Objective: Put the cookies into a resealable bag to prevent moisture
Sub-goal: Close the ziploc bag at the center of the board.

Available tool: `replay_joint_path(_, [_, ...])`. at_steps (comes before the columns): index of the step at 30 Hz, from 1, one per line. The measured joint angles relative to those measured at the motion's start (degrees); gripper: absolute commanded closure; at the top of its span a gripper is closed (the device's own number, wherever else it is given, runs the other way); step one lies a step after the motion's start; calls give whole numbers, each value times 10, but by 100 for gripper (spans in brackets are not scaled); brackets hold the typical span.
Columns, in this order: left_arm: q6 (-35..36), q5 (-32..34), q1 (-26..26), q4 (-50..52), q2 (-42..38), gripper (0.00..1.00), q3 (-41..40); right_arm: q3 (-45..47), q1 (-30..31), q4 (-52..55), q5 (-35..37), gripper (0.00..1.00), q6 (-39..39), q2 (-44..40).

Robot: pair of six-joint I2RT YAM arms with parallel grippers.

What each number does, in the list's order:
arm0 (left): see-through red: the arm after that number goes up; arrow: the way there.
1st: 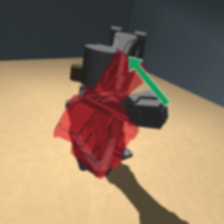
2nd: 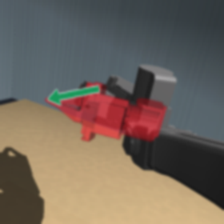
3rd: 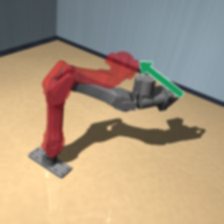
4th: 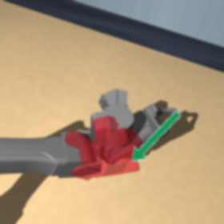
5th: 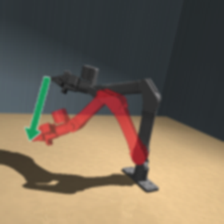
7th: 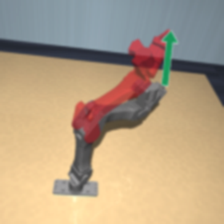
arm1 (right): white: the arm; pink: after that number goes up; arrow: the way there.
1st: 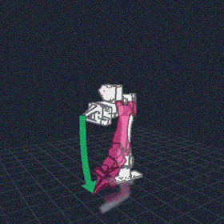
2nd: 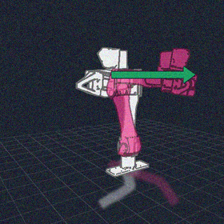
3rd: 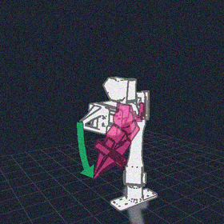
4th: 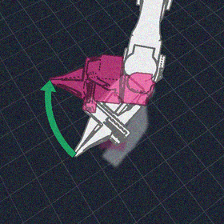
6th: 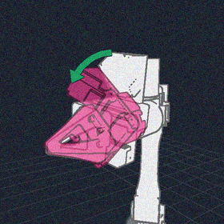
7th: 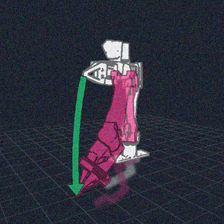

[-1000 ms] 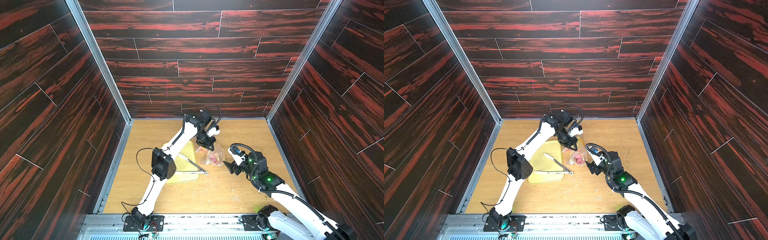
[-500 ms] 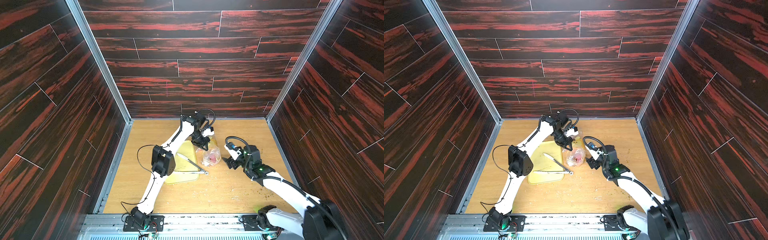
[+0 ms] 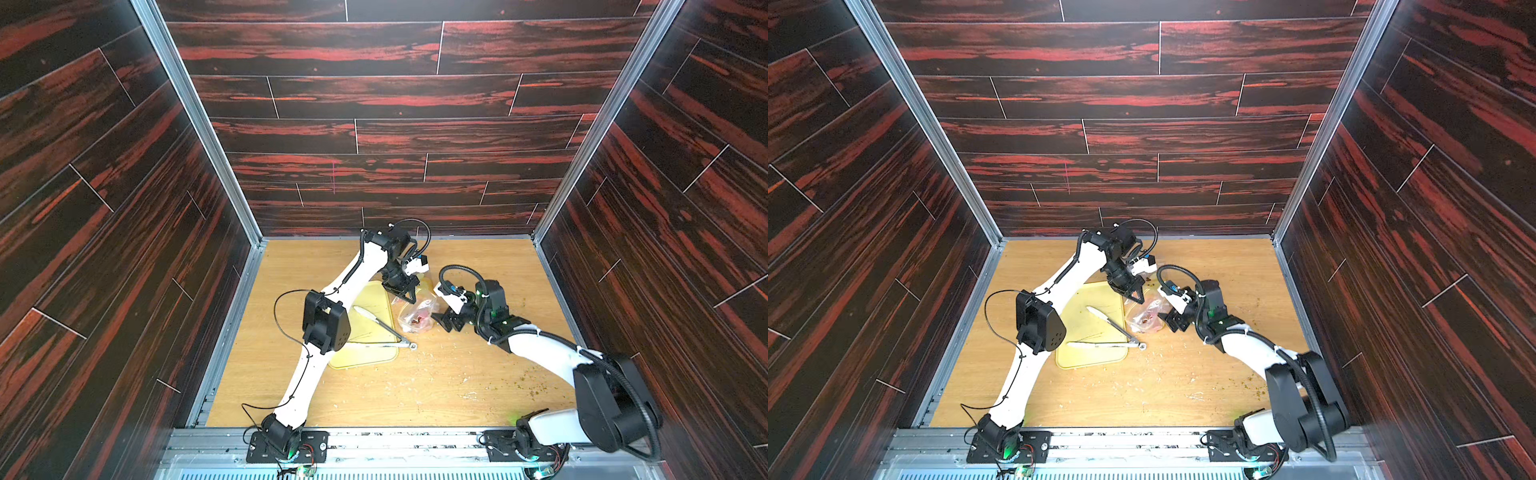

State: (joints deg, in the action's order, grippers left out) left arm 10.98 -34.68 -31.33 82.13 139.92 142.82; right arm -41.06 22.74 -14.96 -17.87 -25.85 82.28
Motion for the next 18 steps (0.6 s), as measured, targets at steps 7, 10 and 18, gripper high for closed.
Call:
replay_joint_path(7, [7, 0, -2, 8, 0, 100, -12, -26, -4, -23, -65, 25, -1, 30])
replay_joint_path(10, [8, 5, -2, 9, 0, 100, -14, -26, -6, -20, -92, 32, -5, 35])
replay_joint_path(18, [8, 8, -2, 8, 0, 100, -14, -27, -6, -3, -117, 56, -18, 48])
